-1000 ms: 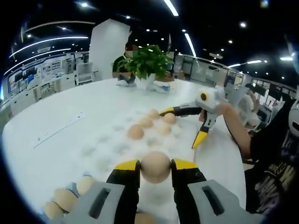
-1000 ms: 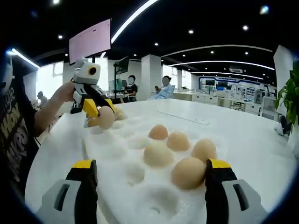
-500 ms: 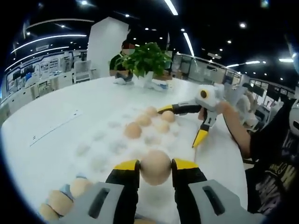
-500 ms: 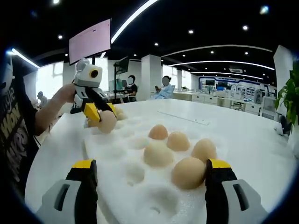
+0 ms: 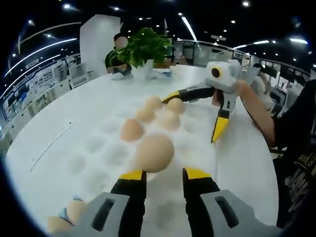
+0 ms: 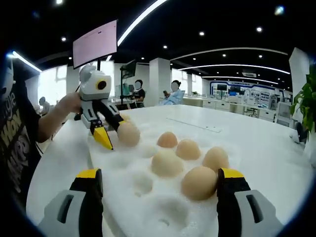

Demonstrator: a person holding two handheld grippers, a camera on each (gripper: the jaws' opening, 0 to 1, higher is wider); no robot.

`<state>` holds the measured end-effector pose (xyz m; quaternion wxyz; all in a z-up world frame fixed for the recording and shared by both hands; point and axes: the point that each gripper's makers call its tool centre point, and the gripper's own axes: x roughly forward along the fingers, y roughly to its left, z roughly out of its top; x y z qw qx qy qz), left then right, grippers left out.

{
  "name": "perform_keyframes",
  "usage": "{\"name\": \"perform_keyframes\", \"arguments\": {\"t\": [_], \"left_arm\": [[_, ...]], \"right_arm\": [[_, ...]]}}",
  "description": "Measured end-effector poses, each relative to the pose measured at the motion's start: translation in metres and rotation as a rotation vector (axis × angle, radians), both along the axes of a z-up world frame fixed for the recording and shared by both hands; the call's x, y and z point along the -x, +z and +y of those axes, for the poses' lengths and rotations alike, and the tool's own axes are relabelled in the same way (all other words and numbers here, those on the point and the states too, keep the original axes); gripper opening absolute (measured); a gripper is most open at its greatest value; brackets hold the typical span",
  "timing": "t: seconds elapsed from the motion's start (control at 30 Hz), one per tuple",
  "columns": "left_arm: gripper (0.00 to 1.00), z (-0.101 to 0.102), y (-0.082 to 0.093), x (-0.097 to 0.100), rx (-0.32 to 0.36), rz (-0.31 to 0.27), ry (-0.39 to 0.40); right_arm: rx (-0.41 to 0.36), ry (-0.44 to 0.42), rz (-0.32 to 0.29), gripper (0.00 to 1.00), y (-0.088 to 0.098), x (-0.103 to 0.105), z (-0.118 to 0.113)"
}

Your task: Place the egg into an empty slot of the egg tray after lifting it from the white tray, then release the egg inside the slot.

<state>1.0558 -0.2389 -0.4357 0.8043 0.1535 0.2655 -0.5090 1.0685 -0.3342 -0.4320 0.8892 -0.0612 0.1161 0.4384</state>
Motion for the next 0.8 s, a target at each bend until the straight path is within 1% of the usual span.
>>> {"name": "perform_keyframes", "arguments": {"t": [0.1, 0.17, 0.2, 0.23, 0.27, 0.33, 0.37, 0.4, 0.43, 0.47, 0.53, 0.57, 0.6, 0.67, 0.73, 0.77, 0.8], "left_arm": [[0.32, -0.003, 0.001, -0.01, 0.005, -0.016, 0.023], [0.33, -0.005, 0.002, -0.01, 0.015, -0.007, 0.013], [0.33, -0.007, 0.005, -0.012, 0.037, -0.001, 0.019], [0.31, -0.011, 0.012, -0.015, 0.091, -0.001, 0.04], [0.3, -0.011, 0.013, -0.017, 0.106, 0.014, 0.041], [0.31, -0.006, 0.01, -0.021, 0.085, 0.026, 0.033], [0.32, -0.004, 0.006, -0.021, 0.064, 0.021, 0.032], [0.33, -0.004, 0.003, -0.02, 0.058, 0.032, 0.032], [0.35, -0.004, 0.004, -0.018, 0.073, 0.044, 0.029], [0.35, -0.007, 0.008, -0.015, 0.121, 0.077, 0.037], [0.37, -0.008, 0.012, -0.013, 0.162, 0.108, 0.04], [0.37, -0.01, 0.015, -0.012, 0.199, 0.127, 0.046], [0.37, -0.011, 0.016, -0.012, 0.211, 0.137, 0.047], [0.35, -0.009, 0.014, -0.012, 0.195, 0.131, 0.048], [0.35, -0.007, 0.012, -0.018, 0.19, 0.135, 0.052], [0.34, -0.007, 0.014, -0.019, 0.204, 0.14, 0.054], [0.34, -0.009, 0.017, -0.019, 0.235, 0.155, 0.058]], "right_arm": [[0.0, 0.0, 0.0, 1.0, 0.0, 0.001, 0.001], [0.0, 0.0, 0.0, 1.0, 0.0, 0.001, 0.001], [0.0, 0.0, 0.0, 1.0, 0.0, 0.001, 0.002], [0.0, 0.0, 0.0, 1.0, 0.0, 0.001, 0.002], [0.0, 0.0, 0.0, 1.0, 0.0, 0.001, 0.002], [-0.001, 0.0, 0.0, 1.0, 0.0, 0.002, 0.003], [-0.001, 0.0, 0.0, 1.0, 0.0, 0.002, 0.003], [0.0, 0.0, 0.0, 1.0, 0.0, 0.002, 0.003], [0.0, 0.0, 0.0, 1.0, 0.0, 0.003, 0.003], [0.0, 0.0, 0.0, 1.0, 0.0, 0.003, 0.003], [0.0, 0.0, 0.0, 1.0, 0.0, 0.003, 0.004], [0.0, 0.0, 0.0, 1.0, 0.0, 0.003, 0.004], [0.0, 0.0, 0.0, 1.0, 0.0, 0.003, 0.004], [0.0, 0.0, 0.0, 1.0, 0.0, 0.004, 0.004], [0.0, 0.0, 0.0, 1.0, 0.001, 0.004, 0.004], [0.0, 0.0, 0.0, 1.0, 0.001, 0.004, 0.004], [0.0, 0.0, 0.0, 1.0, 0.001, 0.004, 0.004]]}}
